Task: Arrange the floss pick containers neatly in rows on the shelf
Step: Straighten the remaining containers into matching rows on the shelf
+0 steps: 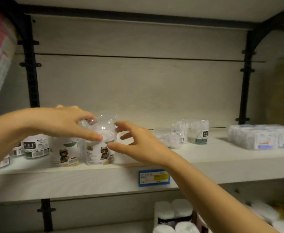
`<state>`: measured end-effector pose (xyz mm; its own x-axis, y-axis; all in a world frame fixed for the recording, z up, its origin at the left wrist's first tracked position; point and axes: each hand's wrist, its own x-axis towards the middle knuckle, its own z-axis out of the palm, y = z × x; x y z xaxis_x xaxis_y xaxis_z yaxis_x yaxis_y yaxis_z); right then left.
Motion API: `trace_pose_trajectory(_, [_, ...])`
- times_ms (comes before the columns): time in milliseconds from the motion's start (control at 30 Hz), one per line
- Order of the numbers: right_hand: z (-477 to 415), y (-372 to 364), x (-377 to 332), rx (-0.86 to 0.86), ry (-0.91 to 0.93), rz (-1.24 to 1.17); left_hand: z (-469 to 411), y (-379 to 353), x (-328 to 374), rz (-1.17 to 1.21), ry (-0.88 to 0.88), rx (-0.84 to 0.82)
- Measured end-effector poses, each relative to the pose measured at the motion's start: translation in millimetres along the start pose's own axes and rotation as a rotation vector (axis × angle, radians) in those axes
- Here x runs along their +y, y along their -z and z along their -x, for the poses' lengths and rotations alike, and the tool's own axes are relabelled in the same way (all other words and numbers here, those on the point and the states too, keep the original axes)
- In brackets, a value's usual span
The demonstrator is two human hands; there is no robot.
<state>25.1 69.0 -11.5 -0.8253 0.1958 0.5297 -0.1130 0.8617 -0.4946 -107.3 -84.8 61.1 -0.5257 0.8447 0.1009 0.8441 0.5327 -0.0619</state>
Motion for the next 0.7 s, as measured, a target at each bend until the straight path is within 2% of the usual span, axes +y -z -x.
trace_pose_trajectory(67, [11, 11, 6, 0.017, 0.005, 0.033, -1, -1, -5, -0.055, 0.005, 0.014])
trace_pose_trajectory(100, [16, 19, 9, 0.027, 0.009, 0.063, -1, -1, -5, -0.077, 0.001, 0.078])
trace_pose_trajectory(233, [35, 76, 32, 0.087, -0.018, 0.143, -1, -2, 20, -0.007, -0.127, 0.612])
trace_pose_trajectory(267, [38, 94, 40, 0.127, -0.033, 0.140, -2, -1, 34, 0.038, -0.189, 0.670])
trace_pose_trajectory(333, [40, 129, 58, 0.208, -0.073, 0.162, -5, 0, 69, 0.082, -0.302, 0.652])
trace_pose_trajectory(400, [37, 160, 79, 0.228, -0.134, 0.236, -17, -3, 104, 0.072, -0.365, 0.558])
trace_pose_trajectory(533, [24, 194, 121, 0.003, -0.299, 0.376, -62, -21, 158, 0.022, -0.313, 0.307])
trace_pose_trajectory(700, [14, 201, 153, -0.197, -0.356, 0.425, -111, -39, 185, 0.006, -0.275, 0.114])
